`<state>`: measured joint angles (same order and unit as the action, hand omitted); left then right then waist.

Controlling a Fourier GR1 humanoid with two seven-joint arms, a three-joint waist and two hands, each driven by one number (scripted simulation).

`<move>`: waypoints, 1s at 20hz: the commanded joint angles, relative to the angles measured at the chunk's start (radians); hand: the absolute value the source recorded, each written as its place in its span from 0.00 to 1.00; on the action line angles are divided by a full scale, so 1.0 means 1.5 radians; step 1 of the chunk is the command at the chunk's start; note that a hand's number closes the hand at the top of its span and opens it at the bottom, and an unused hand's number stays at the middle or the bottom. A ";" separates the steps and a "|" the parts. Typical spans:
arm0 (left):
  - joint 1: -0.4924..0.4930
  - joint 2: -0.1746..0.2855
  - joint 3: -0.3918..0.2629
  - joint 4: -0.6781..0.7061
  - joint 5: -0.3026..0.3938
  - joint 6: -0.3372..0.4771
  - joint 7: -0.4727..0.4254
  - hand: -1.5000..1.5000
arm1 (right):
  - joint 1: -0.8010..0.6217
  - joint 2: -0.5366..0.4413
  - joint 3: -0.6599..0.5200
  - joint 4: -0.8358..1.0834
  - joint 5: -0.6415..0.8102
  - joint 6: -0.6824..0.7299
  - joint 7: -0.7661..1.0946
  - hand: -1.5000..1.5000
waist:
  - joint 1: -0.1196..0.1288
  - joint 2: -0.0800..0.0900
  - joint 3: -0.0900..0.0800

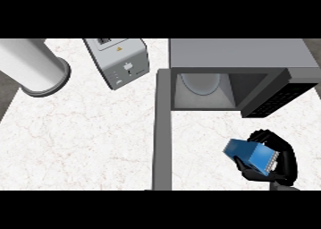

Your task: Pick up the milk, place it into the microwave and close the microwave

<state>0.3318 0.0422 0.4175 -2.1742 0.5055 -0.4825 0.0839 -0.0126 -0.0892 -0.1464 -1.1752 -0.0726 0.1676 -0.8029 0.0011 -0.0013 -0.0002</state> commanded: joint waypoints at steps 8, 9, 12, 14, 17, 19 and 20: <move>-0.001 0.014 0.028 0.012 0.025 -0.012 0.003 0.00 | -0.010 0.058 0.105 -0.233 0.053 -0.129 0.197 1.00 | 0.001 0.000 0.000; -0.013 -0.027 -0.008 0.039 -0.034 -0.012 -0.043 0.00 | 0.034 0.059 0.121 -0.246 0.059 -0.121 0.188 1.00 | -0.001 0.000 0.000; 0.009 -0.010 0.007 -0.025 0.017 0.000 0.018 0.00 | -0.056 0.042 0.105 -0.241 0.101 -0.167 0.264 1.00 | 0.003 0.000 0.000; 0.037 -0.014 0.027 0.014 0.011 -0.039 -0.017 0.00 | -0.106 0.059 0.138 -0.189 0.108 -0.233 0.273 1.00 | 0.007 0.000 0.000; 0.036 -0.013 0.033 0.013 0.012 -0.045 -0.029 0.00 | -0.185 0.059 0.110 -0.145 0.142 -0.240 0.327 1.00 | 0.007 0.001 0.000; 0.006 0.034 0.076 0.074 0.047 -0.060 -0.035 0.00 | -0.241 0.059 0.088 -0.042 0.135 -0.250 0.290 1.00 | 0.009 0.002 0.000; -0.017 0.010 0.034 0.028 0.005 -0.016 -0.001 0.00 | -0.259 0.044 0.070 -0.035 0.125 -0.224 0.302 1.00 | 0.005 0.002 0.000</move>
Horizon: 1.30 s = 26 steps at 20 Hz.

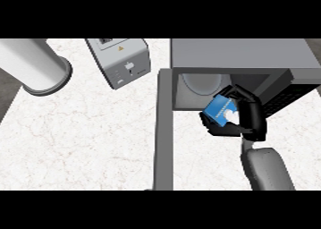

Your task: Pick up the milk, place it into the microwave and close the microwave

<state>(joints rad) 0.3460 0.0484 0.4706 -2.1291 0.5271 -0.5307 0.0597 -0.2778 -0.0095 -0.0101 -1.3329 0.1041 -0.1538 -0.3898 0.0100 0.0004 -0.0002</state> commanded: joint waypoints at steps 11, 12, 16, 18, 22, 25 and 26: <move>-0.030 0.019 0.000 0.021 0.000 -0.012 0.015 0.00 | -0.269 -0.031 -0.081 0.319 0.012 -0.045 -0.039 1.00 | 0.020 0.006 0.001; -0.029 0.010 0.000 0.050 -0.014 -0.030 -0.015 0.00 | -0.273 -0.050 -0.095 0.339 0.000 -0.026 -0.057 1.00 | 0.027 0.009 0.000; -0.062 0.023 -0.011 0.053 -0.003 -0.010 0.014 0.00 | -0.312 -0.049 -0.097 0.354 0.015 -0.064 -0.058 1.00 | 0.037 0.014 0.001; -0.061 0.023 -0.013 0.054 -0.016 -0.024 0.001 0.00 | -0.305 -0.057 -0.098 0.367 0.021 -0.068 -0.080 1.00 | 0.044 0.015 0.000; -0.074 0.031 -0.010 0.053 0.005 -0.025 0.002 0.00 | -0.303 -0.082 -0.099 0.375 0.048 -0.101 -0.104 1.00 | 0.058 0.017 0.000; -0.090 0.027 -0.025 0.067 -0.008 -0.023 0.003 0.00 | -0.292 -0.084 -0.103 0.382 0.054 -0.118 -0.123 1.00 | 0.064 0.024 -0.001; -0.090 0.028 -0.027 0.071 -0.010 -0.023 0.007 0.00 | -0.295 -0.084 -0.104 0.380 0.053 -0.120 -0.122 1.00 | 0.064 0.023 -0.001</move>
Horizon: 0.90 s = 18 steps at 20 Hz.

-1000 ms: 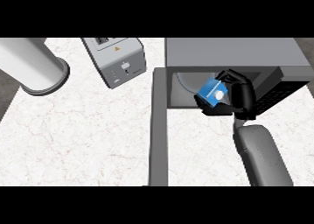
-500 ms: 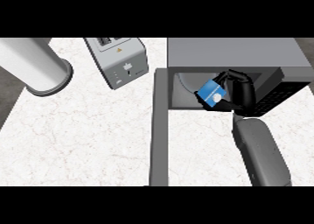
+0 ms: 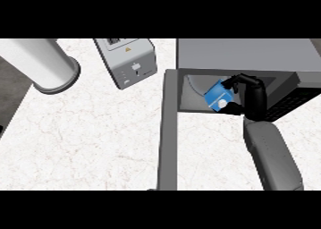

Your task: Pick up the milk, place it into the microwave and close the microwave

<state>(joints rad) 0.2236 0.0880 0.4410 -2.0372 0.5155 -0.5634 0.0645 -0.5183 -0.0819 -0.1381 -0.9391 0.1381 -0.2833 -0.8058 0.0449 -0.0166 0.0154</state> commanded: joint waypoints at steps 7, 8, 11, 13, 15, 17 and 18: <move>-0.020 0.006 -0.017 -0.005 -0.020 0.005 0.011 0.00 | -0.088 -0.015 -0.073 0.102 0.002 -0.117 0.111 1.00 | 0.061 0.042 -0.010; -0.026 0.013 -0.017 0.000 -0.024 0.002 0.013 0.00 | -0.088 -0.006 -0.075 0.096 0.007 -0.142 0.104 1.00 | 0.060 0.044 -0.011; -0.034 0.008 -0.024 0.002 -0.039 0.004 0.007 0.00 | -0.084 -0.018 -0.089 0.079 0.018 -0.175 0.075 1.00 | 0.067 0.049 -0.012; -0.042 0.012 -0.027 -0.006 -0.045 0.008 0.011 0.00 | -0.051 -0.028 -0.072 0.081 0.069 -0.216 0.042 0.00 | 0.072 0.053 -0.013; -0.050 0.020 -0.022 -0.002 -0.049 0.008 0.011 0.00 | -0.051 -0.037 -0.075 0.076 0.087 -0.229 0.040 0.00 | 0.075 0.053 -0.014; -0.050 0.020 -0.027 0.004 -0.058 0.005 0.012 0.00 | -0.048 -0.032 -0.080 0.069 0.097 -0.243 0.033 0.00 | 0.082 0.056 -0.014; -0.055 0.020 -0.030 -0.002 -0.057 0.006 0.012 0.00 | -0.044 -0.030 -0.084 0.069 0.097 -0.242 0.036 0.00 | 0.085 0.055 -0.013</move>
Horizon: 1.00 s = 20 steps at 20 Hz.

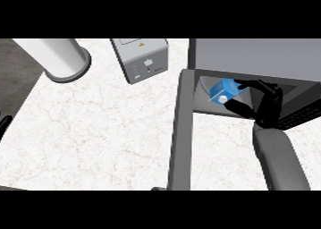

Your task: Pick up the milk, place it into the microwave and close the microwave

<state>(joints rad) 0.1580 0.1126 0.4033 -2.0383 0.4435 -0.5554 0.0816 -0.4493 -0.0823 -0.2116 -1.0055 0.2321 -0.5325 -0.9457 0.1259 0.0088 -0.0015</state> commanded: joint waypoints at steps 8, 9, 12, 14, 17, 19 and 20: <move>-0.034 0.001 -0.029 0.004 -0.027 -0.003 0.000 0.00 | -0.055 0.002 -0.033 0.103 0.036 -0.034 0.134 0.00 | 0.047 0.045 0.001; -0.038 0.002 -0.032 0.008 -0.028 -0.001 0.005 0.00 | -0.058 0.011 -0.032 0.099 0.027 -0.025 0.137 0.00 | 0.047 0.044 0.002; -0.041 0.000 -0.043 0.011 -0.032 -0.003 0.008 0.00 | -0.057 0.025 -0.026 0.099 0.020 -0.011 0.150 0.00 | 0.051 0.040 0.001; -0.053 -0.005 -0.051 0.014 -0.038 -0.003 0.002 0.00 | -0.055 0.026 -0.026 0.102 0.017 -0.007 0.143 0.00 | 0.048 0.043 0.001; -0.049 -0.009 -0.057 0.016 -0.053 0.000 0.004 0.00 | -0.070 0.034 -0.033 0.113 0.008 -0.006 0.158 0.00 | 0.048 0.039 0.001; -0.056 -0.012 -0.064 0.017 -0.060 0.001 0.002 0.00 | -0.071 0.031 -0.031 0.132 0.015 -0.005 0.164 0.00 | 0.041 0.039 0.001; -0.054 -0.009 -0.065 0.008 -0.058 -0.004 0.002 0.00 | -0.081 0.026 -0.033 0.133 0.013 0.003 0.169 0.00 | 0.044 0.034 0.001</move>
<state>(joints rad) 0.0843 0.1018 0.3197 -2.0207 0.3691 -0.5587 0.0855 -0.4258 -0.0153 -0.2091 -0.9699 0.2713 -0.5458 -0.9337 0.1702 0.0224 -0.0038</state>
